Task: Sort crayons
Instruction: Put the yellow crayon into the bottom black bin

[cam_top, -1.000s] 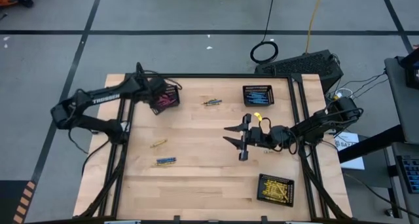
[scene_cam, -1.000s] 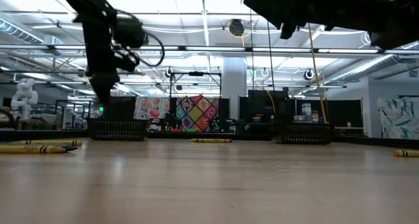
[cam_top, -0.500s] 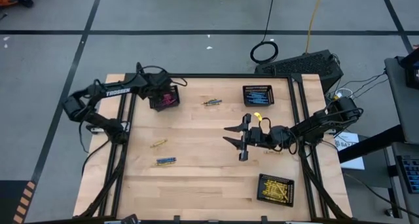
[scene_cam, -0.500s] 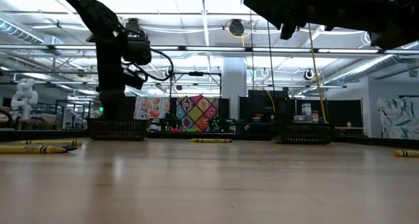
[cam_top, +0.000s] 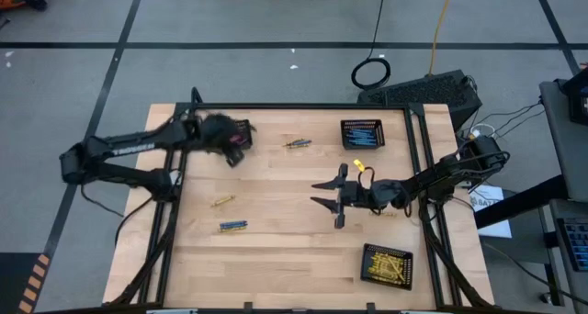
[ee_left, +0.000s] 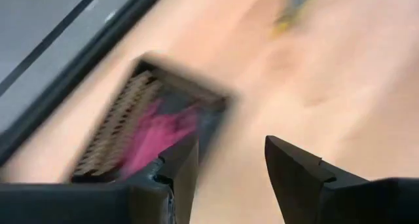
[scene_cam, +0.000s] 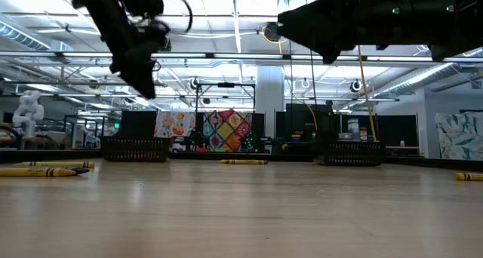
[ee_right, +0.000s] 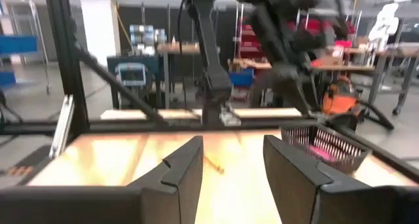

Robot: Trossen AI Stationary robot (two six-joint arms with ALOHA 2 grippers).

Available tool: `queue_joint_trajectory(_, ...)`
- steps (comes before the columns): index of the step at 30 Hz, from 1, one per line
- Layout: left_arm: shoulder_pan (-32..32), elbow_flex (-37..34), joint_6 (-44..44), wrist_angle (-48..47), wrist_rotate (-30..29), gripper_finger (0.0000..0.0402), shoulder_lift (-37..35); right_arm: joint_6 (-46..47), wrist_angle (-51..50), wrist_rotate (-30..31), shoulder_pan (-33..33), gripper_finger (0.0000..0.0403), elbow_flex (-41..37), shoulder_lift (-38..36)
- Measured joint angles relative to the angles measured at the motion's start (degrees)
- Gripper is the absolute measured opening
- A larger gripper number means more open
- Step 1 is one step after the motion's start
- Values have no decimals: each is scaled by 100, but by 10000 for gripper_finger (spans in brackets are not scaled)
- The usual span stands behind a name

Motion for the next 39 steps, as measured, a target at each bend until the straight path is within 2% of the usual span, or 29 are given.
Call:
queue_joint_trajectory(6,-2058,-764,-821,1669,-336,175,-295,41,-338,3,7,144,0,0)
queue_joint_trajectory(9,-2909,-1010,-999,2260,-888,175,-223,-109,-740,51,77,144,0,-35)
queue_joint_trajectory(11,-3270,-1063,-1227,2352,-1340,176,-170,-247,-1443,388,166,144,-2,-206)
queue_joint_trajectory(14,-3571,-1063,-1603,2298,-1810,176,-147,-29,-2640,1054,241,144,0,-573)
queue_joint_trajectory(16,-3689,-1063,-1793,2304,-1919,176,-147,215,-3330,1226,258,144,-2,-846)
queue_joint_trajectory(19,-3781,-1063,-1904,2282,-1920,176,-147,624,-3920,1195,262,144,-2,-1202)
queue_joint_trajectory(22,-3856,-1063,-2145,1989,-1853,176,-147,781,-4161,822,258,144,-2,-1321)
queue_joint_trajectory(24,-3891,-1063,-2555,1556,-1680,176,-149,762,-4158,614,256,144,-2,-1327)
queue_joint_trajectory(28,-4070,-1063,-3581,311,-1109,176,-147,756,-4094,640,199,144,-2,-1221)
queue_joint_trajectory(31,-4332,-1082,-4298,-428,-1098,176,-147,747,-3843,652,79,144,0,-1064)
queue_joint_trajectory(34,-4655,-1330,-4764,-474,-1169,176,-147,747,-3421,629,-56,144,0,-798)
queue_joint_trajectory(39,-5207,-2102,-5413,512,-1486,176,-147,688,-2581,612,-196,144,0,-354)
